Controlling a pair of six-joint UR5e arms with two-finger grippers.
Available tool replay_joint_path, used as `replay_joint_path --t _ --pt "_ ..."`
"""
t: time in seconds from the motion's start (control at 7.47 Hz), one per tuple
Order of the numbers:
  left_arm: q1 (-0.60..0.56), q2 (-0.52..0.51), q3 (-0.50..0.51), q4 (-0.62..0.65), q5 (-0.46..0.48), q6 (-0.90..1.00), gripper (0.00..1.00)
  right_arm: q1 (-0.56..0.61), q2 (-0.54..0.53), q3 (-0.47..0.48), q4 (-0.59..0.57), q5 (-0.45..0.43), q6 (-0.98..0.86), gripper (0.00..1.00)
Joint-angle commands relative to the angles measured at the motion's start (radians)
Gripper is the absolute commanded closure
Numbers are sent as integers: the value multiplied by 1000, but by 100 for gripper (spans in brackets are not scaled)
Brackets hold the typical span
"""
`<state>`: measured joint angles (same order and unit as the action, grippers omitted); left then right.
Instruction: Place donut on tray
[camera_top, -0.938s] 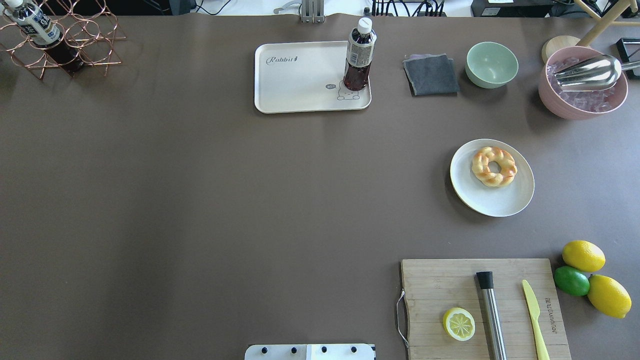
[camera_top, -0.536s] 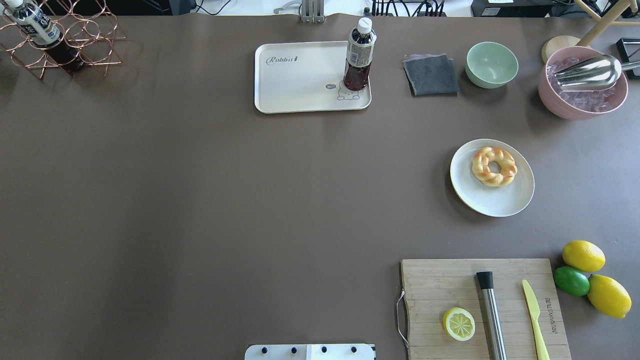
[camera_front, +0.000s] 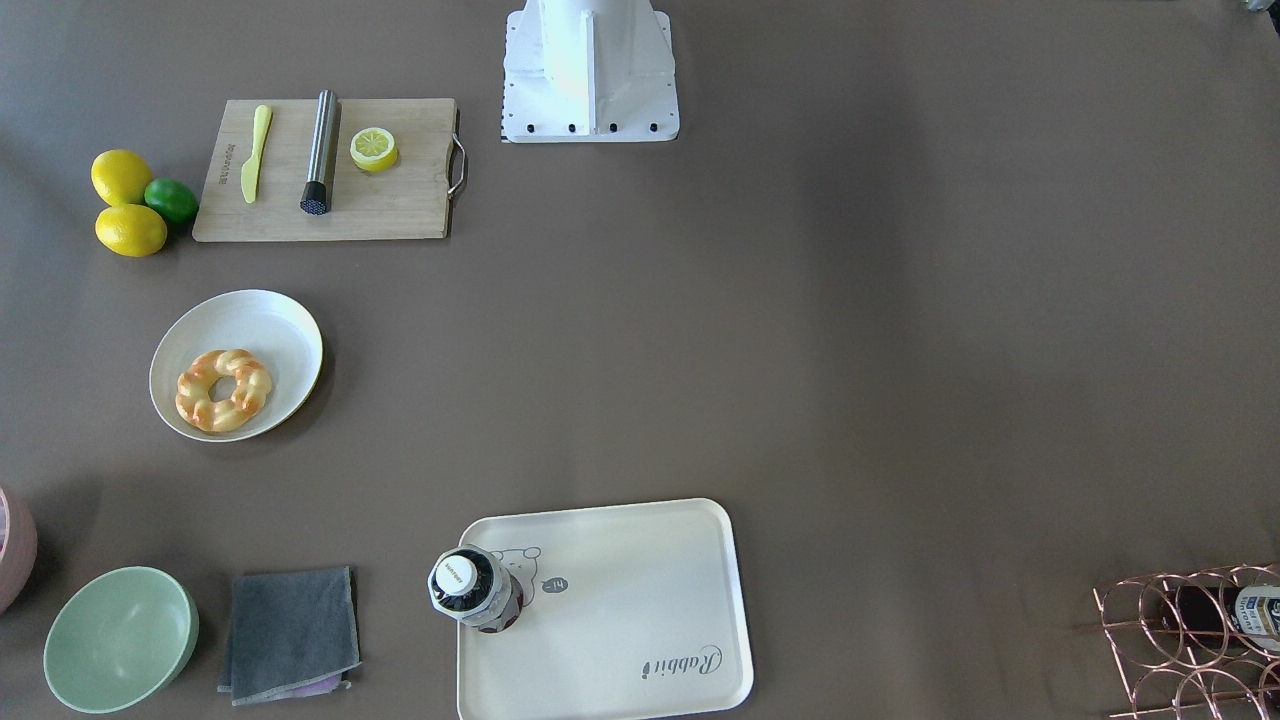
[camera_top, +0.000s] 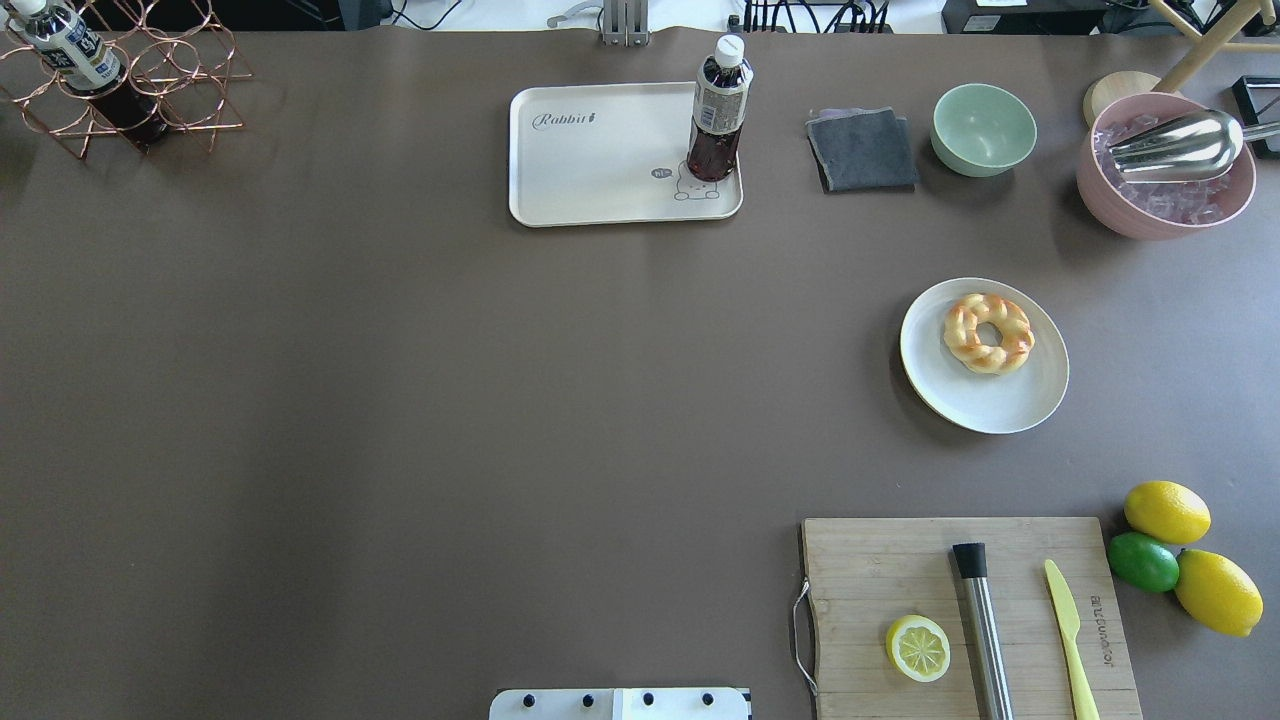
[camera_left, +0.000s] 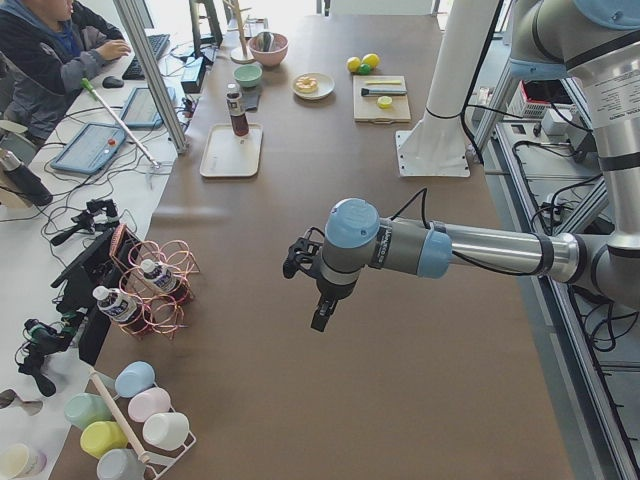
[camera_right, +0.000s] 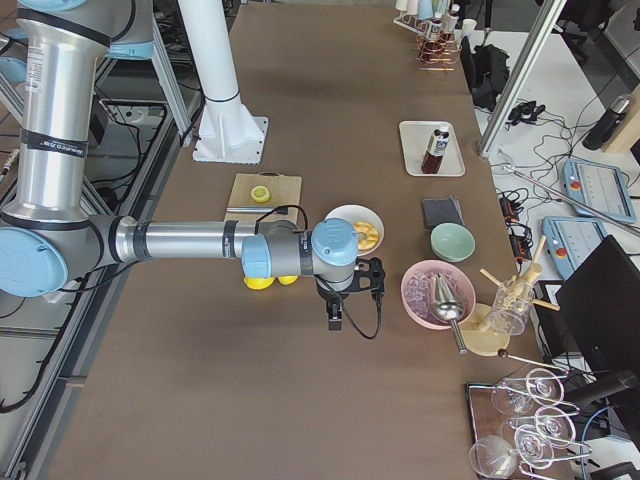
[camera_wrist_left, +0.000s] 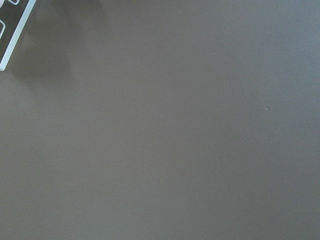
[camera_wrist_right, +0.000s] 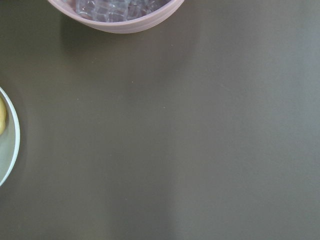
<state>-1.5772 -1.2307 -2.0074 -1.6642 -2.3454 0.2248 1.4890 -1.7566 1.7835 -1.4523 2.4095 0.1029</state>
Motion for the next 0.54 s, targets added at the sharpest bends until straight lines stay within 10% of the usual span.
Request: replay_joint_path --t 0.0,0.4 --pt "0 0 1 0 0 -1 3 -207 6 -74 338 -27 388 12" --pt "2 0 9 -2 0 -2 3 -375 97 -111 414 -133 616 14"
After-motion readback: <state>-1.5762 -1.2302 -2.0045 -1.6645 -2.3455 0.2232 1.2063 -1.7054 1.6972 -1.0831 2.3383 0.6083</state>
